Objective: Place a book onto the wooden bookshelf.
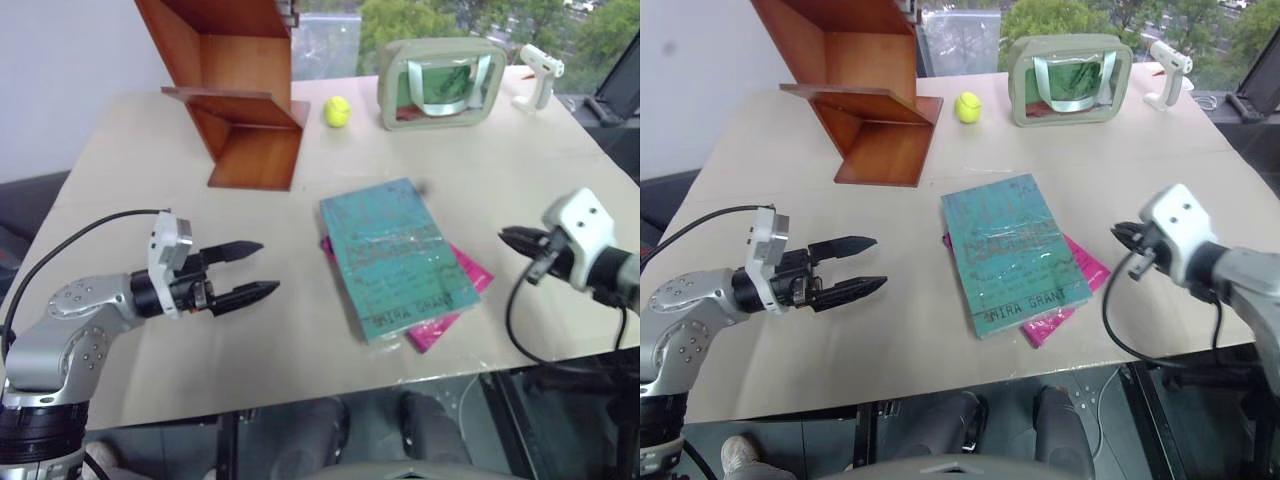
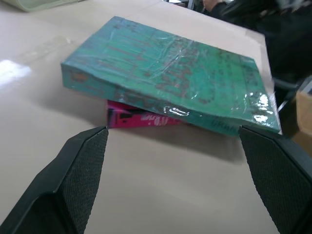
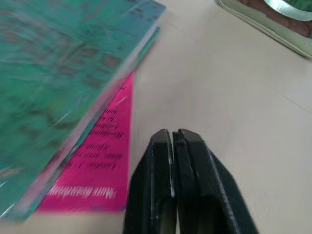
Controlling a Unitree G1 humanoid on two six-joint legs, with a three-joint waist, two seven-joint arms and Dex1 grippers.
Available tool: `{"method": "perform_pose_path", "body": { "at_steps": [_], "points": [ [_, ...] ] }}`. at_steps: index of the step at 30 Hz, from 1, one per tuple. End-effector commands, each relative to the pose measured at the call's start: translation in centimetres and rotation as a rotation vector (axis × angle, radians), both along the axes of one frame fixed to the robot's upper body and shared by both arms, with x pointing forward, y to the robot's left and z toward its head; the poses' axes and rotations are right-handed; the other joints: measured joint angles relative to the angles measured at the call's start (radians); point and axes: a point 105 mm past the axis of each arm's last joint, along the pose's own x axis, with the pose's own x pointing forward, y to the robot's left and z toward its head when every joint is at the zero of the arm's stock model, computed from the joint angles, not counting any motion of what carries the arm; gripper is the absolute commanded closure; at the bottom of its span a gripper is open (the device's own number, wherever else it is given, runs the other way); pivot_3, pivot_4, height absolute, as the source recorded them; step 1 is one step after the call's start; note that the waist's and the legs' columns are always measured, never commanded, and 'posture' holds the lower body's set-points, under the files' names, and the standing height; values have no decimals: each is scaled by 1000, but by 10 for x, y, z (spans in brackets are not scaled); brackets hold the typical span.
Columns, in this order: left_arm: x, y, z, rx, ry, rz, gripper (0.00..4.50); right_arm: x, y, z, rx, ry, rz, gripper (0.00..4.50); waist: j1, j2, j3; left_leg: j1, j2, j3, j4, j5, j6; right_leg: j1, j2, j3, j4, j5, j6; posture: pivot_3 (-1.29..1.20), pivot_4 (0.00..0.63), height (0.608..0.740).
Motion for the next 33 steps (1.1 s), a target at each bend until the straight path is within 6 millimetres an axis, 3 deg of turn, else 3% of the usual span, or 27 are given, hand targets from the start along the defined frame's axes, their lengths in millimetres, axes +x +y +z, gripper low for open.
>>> {"method": "perform_pose_path", "body": {
  "at_steps": [1,8,16,20,24,26,30,33],
  "points": [
    [-7,-10,0,-50,89,11,0,14,16,-10,-32,-17,48,4470,0,0,0,0,0,0,0,0,0,0,0,0,0,0,0,0,150,740],
    [-12,-15,-5,-159,293,55,0,19,56,-31,-8,12,200,4470,0,0,0,0,0,0,0,0,4,-1,2,0,0,0,0,0,150,740],
    [-11,-13,-10,-196,375,102,0,12,82,-38,48,30,258,4470,-1,0,0,0,0,0,0,0,4,-1,2,0,1,0,0,0,150,740],
    [-12,-14,-23,-220,502,124,0,14,79,-34,48,3,237,4470,0,1,0,0,0,0,0,0,4,-2,2,0,1,0,-1,0,150,740],
    [-6,-17,-30,-309,629,156,0,11,60,-14,-4,-121,185,4470,5,1,0,0,-1,-1,0,0,4,-2,2,0,1,0,-1,0,150,740],
    [-4,-20,-32,-346,671,156,0,-4,53,-7,38,-106,211,4470,5,0,0,-1,-1,-1,0,0,3,-3,2,0,1,0,0,0,150,740],
    [1,-22,-39,-364,733,162,0,-42,41,5,137,-67,254,3466,1,0,-1,-1,-1,-2,0,0,3,-2,2,0,1,0,-1,0,150,740],
    [6,-25,-44,-372,769,154,0,-78,39,16,192,-37,310,2051,2,1,-1,-3,-1,-1,0,0,3,-4,2,1,2,0,-1,0,150,740]
  ]
}}
